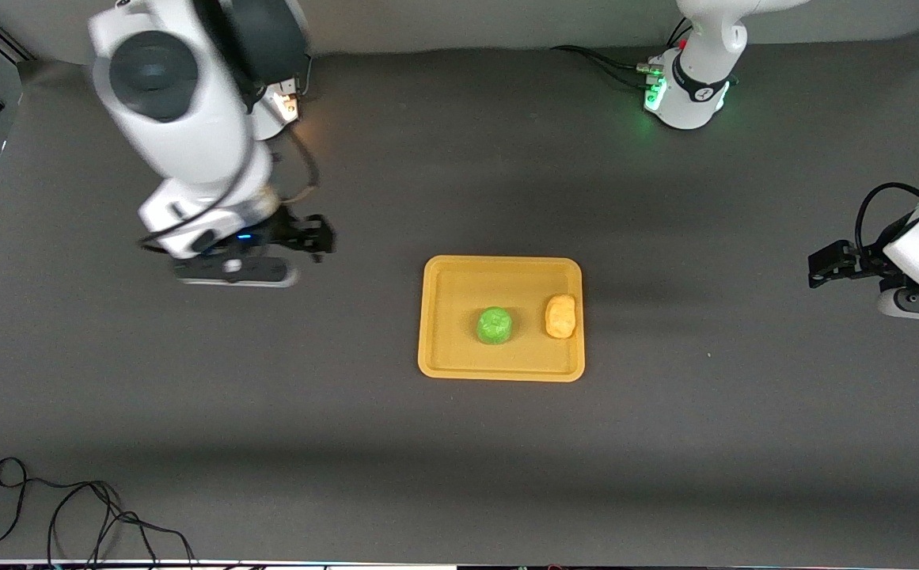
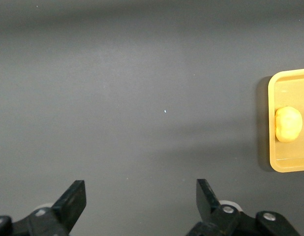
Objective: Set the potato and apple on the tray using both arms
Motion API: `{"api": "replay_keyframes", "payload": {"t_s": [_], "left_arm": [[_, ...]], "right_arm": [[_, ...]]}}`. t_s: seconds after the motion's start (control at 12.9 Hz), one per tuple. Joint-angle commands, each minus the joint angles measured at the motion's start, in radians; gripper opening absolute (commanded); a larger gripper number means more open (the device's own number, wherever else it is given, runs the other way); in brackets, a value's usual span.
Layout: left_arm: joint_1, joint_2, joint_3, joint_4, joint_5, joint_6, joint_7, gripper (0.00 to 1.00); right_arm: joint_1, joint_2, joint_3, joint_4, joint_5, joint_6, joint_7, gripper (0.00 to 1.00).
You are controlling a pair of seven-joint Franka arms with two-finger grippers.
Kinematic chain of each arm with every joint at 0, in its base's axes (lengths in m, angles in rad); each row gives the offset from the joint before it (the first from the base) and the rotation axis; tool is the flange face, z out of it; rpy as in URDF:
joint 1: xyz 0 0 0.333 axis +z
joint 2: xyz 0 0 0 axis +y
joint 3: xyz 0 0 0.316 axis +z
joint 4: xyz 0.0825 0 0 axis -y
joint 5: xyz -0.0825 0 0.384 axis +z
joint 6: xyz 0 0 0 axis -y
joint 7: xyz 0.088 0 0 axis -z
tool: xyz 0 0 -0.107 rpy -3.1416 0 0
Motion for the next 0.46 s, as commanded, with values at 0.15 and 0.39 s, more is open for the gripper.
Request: {"api": "replay_keyframes", "payload": {"t_s": [0.15,0.39], "left_arm": [[0.006,0.006,-0.006,0.02,-0.001,-0.019,0.008,1.0],[0.006,0.006,-0.006,0.02,-0.001,-0.019,0.006,0.99]], "right_arm": [[-0.273,-0.181,0.028,-0.242,0.033,0.069,-0.275,1.0],[-0.426,-0.201,0.028,-0.291,0.039,0.118,-0.433,1.0]]}}
